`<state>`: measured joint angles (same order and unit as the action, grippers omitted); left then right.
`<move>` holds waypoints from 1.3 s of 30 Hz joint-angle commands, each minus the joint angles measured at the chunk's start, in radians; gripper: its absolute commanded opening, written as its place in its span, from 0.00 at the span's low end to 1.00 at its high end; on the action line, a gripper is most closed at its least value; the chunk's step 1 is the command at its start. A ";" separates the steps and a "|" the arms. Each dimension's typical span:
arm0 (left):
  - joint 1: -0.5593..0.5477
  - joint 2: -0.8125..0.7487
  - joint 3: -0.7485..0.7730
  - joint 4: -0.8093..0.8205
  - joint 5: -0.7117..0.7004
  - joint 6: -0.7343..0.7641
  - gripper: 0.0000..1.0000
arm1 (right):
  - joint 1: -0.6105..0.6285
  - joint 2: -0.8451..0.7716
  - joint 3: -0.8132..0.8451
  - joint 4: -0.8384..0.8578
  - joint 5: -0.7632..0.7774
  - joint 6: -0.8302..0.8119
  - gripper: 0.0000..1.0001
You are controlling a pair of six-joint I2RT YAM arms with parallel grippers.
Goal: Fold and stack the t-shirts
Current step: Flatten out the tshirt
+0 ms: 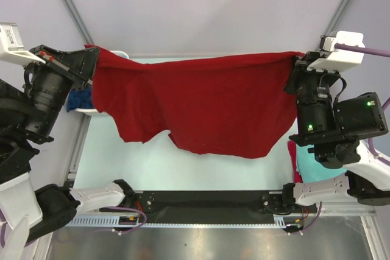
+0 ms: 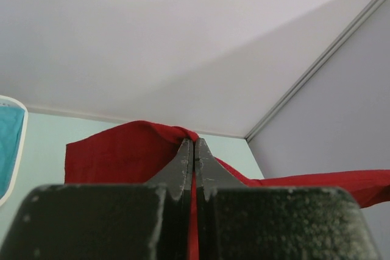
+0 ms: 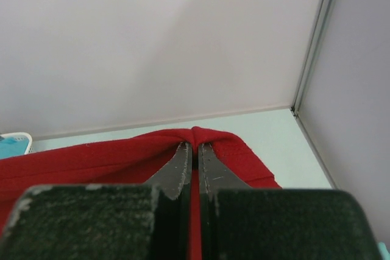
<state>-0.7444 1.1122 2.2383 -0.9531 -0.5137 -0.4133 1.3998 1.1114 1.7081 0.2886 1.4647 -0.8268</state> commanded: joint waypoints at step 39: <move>-0.654 0.215 -0.119 1.347 -0.858 1.429 0.00 | -0.068 0.015 0.097 0.112 -0.060 -0.132 0.00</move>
<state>-1.3472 1.2797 2.0705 -0.1093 -1.2564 0.5781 1.3064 1.1309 1.7630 0.3302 1.4239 -0.8940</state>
